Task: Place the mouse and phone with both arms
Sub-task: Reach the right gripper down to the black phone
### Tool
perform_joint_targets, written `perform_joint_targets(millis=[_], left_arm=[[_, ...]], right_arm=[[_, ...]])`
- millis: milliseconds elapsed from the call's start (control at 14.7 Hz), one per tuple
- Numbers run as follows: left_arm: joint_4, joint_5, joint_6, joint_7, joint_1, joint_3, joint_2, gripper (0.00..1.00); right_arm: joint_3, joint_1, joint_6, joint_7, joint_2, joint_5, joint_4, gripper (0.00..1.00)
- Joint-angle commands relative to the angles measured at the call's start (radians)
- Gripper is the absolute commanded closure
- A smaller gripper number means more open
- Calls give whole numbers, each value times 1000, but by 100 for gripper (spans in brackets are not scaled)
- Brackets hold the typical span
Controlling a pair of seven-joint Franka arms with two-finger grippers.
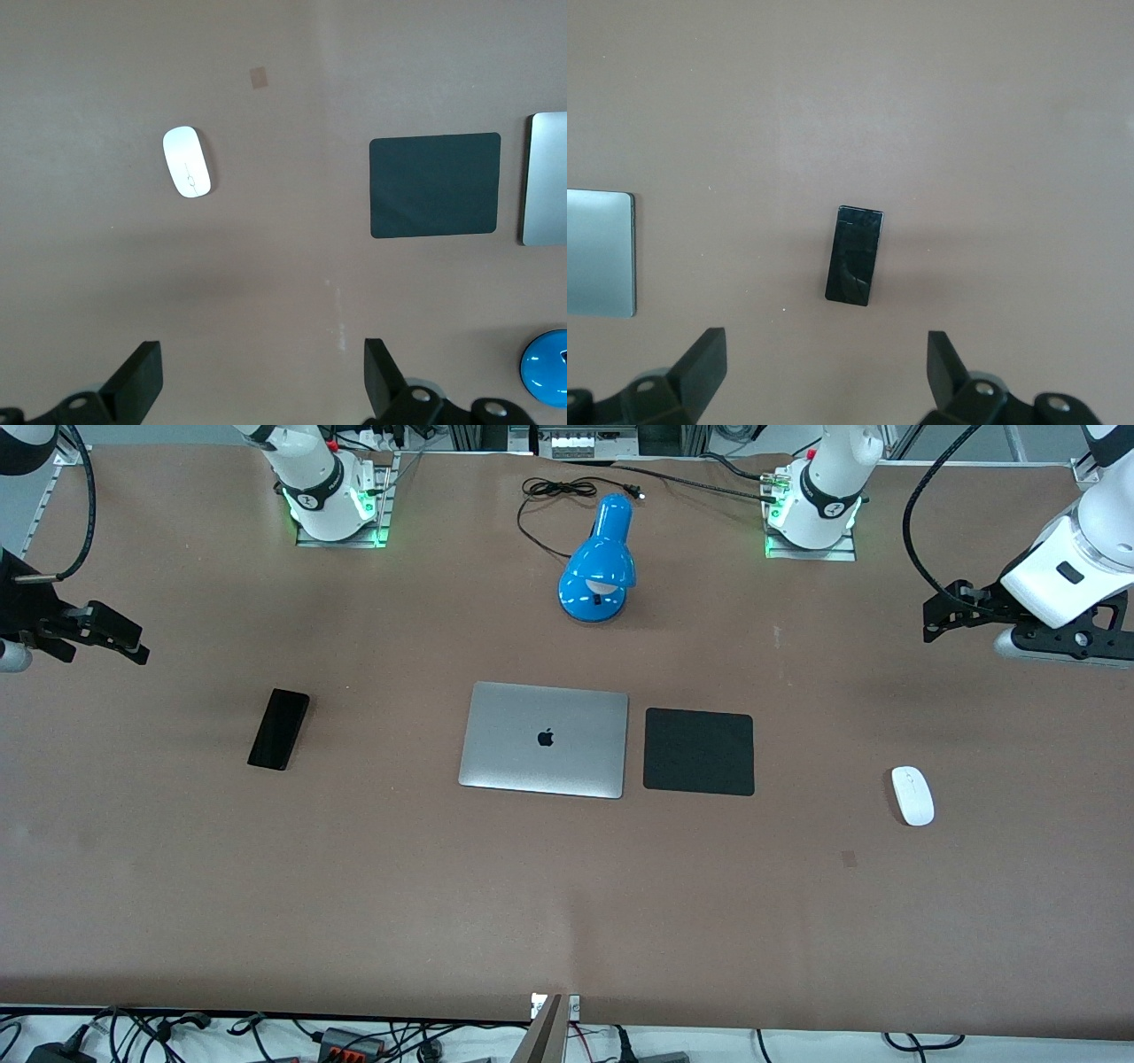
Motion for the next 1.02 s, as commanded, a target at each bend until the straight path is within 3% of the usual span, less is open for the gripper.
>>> perform_joint_targets(millis=[0,614,955], left_arm=[[19,16,-21,15,-2,-3,0,0],[19,16,-22,12,1,-3,0,0],[19,13,-50,1,5,-2,10,0]], right_arm=[[6,-7,-16,-20,-18,-10,-1,0],[8,-2,-7,-8,19,-12,-6,0],[11,4,24,-5,152,-22,-6,0]])
